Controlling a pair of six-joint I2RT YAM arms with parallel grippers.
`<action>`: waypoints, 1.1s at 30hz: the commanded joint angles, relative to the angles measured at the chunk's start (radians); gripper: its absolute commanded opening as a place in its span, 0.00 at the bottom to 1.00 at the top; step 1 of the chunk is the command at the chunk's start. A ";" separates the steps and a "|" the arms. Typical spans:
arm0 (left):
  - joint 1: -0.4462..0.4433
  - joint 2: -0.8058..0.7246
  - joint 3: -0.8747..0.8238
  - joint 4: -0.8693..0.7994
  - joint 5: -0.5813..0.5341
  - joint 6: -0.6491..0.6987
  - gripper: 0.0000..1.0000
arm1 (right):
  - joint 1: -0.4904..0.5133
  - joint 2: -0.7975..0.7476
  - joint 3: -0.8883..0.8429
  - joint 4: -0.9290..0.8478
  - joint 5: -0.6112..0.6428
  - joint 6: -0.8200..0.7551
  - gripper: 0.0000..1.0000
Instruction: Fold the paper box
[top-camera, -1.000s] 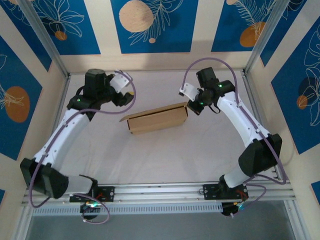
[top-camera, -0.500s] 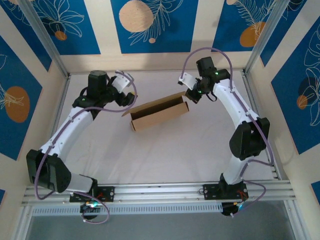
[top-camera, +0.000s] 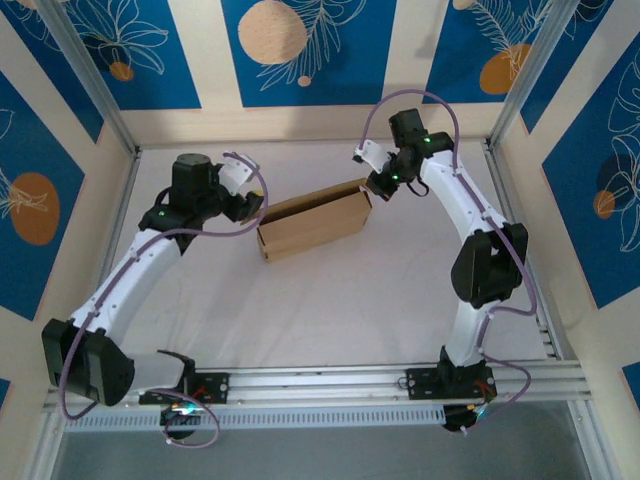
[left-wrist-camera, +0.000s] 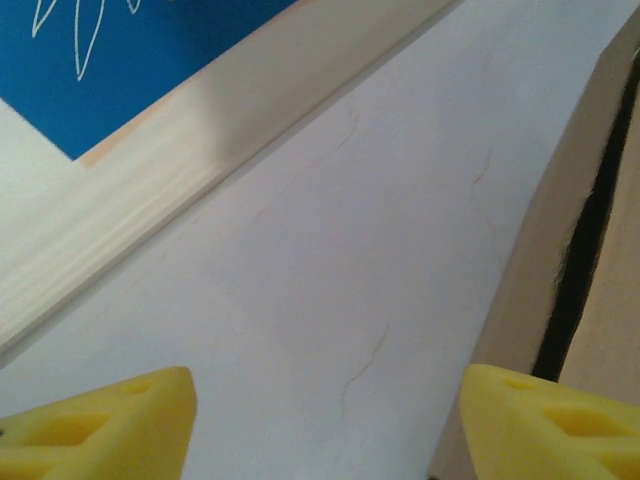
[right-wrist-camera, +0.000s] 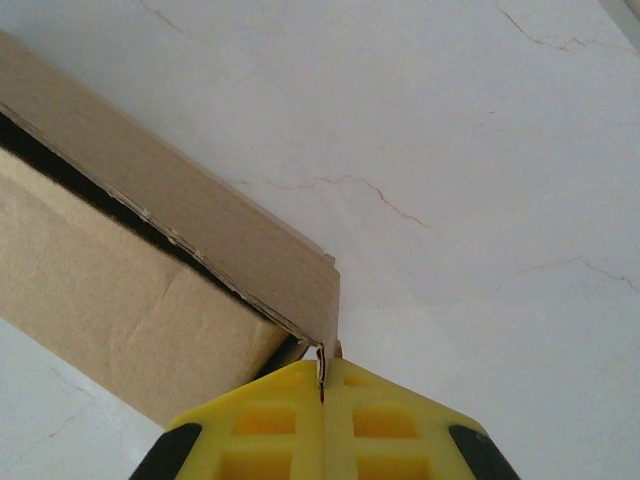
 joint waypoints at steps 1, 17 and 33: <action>-0.007 0.015 0.032 -0.062 -0.031 -0.048 0.63 | 0.003 0.049 0.033 -0.040 0.006 0.022 0.00; -0.005 0.134 0.067 -0.199 -0.006 -0.130 0.58 | 0.002 0.168 0.159 -0.079 -0.011 0.048 0.00; -0.006 0.190 0.092 -0.225 0.039 -0.356 0.06 | 0.049 0.188 0.165 -0.081 0.047 0.091 0.00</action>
